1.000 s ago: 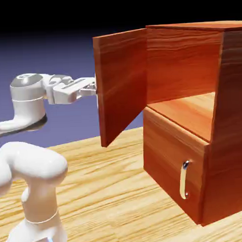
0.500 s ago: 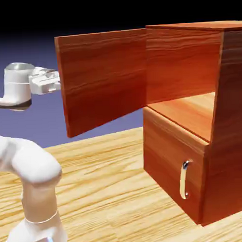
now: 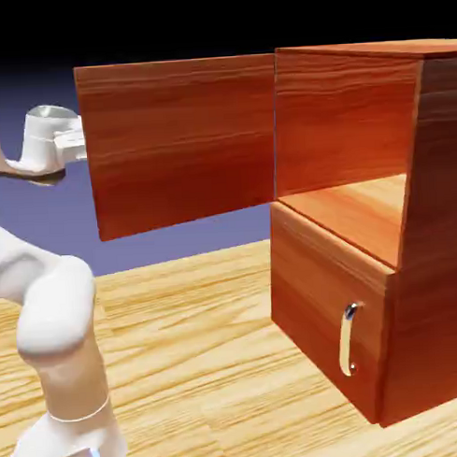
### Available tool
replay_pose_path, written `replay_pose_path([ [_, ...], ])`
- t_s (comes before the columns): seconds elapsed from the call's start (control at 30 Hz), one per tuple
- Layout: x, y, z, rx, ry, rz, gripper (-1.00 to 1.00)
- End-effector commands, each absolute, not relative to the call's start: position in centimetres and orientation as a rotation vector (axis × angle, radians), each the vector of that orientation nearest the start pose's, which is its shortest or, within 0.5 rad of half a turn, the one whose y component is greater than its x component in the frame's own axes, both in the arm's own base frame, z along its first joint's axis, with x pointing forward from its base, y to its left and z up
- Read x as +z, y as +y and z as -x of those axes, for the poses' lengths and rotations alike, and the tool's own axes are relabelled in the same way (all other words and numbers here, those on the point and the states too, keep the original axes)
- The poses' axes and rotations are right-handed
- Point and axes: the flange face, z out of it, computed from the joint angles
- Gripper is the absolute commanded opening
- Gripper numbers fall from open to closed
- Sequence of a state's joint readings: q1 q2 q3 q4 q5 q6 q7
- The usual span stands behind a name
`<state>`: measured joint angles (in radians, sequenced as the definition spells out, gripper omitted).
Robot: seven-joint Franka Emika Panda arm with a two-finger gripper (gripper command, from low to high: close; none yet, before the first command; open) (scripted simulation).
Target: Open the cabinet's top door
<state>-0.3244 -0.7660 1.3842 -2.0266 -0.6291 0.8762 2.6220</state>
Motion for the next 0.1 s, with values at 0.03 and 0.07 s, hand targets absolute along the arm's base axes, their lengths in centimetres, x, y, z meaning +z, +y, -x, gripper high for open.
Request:
replay_pose_path([
  [0.03,52.88,37.31,-15.61,-2.493,2.440,1.087,-1.00],
  [0.07,52.88,37.50,-15.67,-2.495,2.446,1.082,-1.00],
])
